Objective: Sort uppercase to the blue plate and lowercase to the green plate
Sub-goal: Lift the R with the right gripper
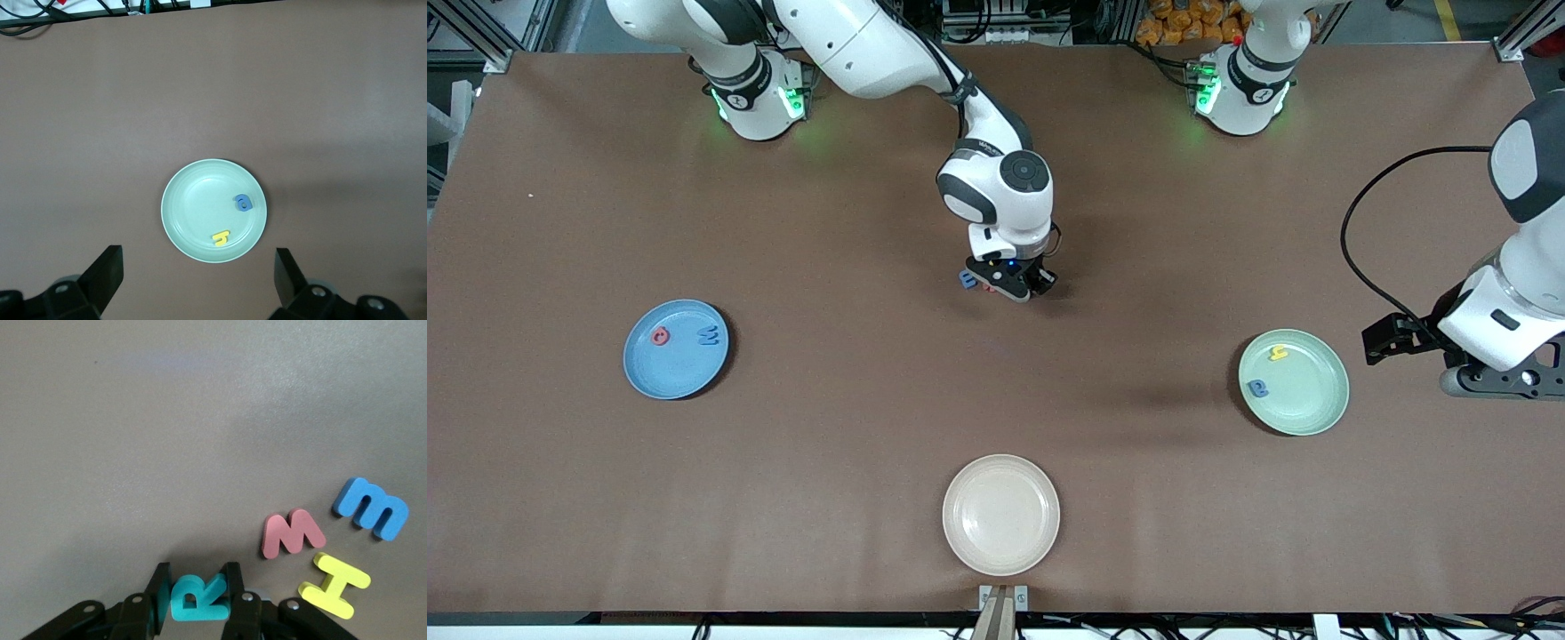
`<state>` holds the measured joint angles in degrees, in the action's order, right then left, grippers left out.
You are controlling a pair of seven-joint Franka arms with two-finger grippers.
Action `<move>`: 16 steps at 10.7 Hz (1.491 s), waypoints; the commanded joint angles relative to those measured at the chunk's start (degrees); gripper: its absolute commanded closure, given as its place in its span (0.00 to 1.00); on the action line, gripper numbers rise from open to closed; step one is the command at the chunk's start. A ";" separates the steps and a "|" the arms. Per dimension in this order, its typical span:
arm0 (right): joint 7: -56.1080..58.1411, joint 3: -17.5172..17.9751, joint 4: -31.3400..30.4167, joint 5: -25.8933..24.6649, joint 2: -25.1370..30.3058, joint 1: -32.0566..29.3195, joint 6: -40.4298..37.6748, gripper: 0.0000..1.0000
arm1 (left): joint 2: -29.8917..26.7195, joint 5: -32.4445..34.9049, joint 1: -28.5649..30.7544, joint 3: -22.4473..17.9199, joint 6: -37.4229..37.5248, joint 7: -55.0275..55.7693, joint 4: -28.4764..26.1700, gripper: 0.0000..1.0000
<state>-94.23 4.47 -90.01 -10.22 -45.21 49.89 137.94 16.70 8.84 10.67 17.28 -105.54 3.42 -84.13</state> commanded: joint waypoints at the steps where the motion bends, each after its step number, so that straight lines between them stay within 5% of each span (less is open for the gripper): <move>1: 0.01 0.09 1.24 -0.24 -1.37 0.56 0.84 0.67 | -0.27 -1.55 0.40 0.12 0.69 0.10 0.19 0.00; 4: 0.10 0.27 1.33 -0.33 -1.37 0.47 0.84 0.76 | -0.26 -1.46 -0.48 0.47 0.78 1.06 0.19 0.00; 10: 7.37 0.45 1.59 2.91 0.21 -2.33 -0.29 0.76 | -0.97 -0.85 -0.04 2.32 0.78 1.16 0.28 0.00; 16: 26.86 0.45 3.97 7.06 3.98 -9.18 -13.11 0.76 | -0.62 -0.58 -0.57 2.06 0.78 1.15 0.37 0.00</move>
<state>-73.67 4.37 -85.47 -4.50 -43.49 43.09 127.85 16.50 8.65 10.24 19.51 -105.54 4.73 -83.95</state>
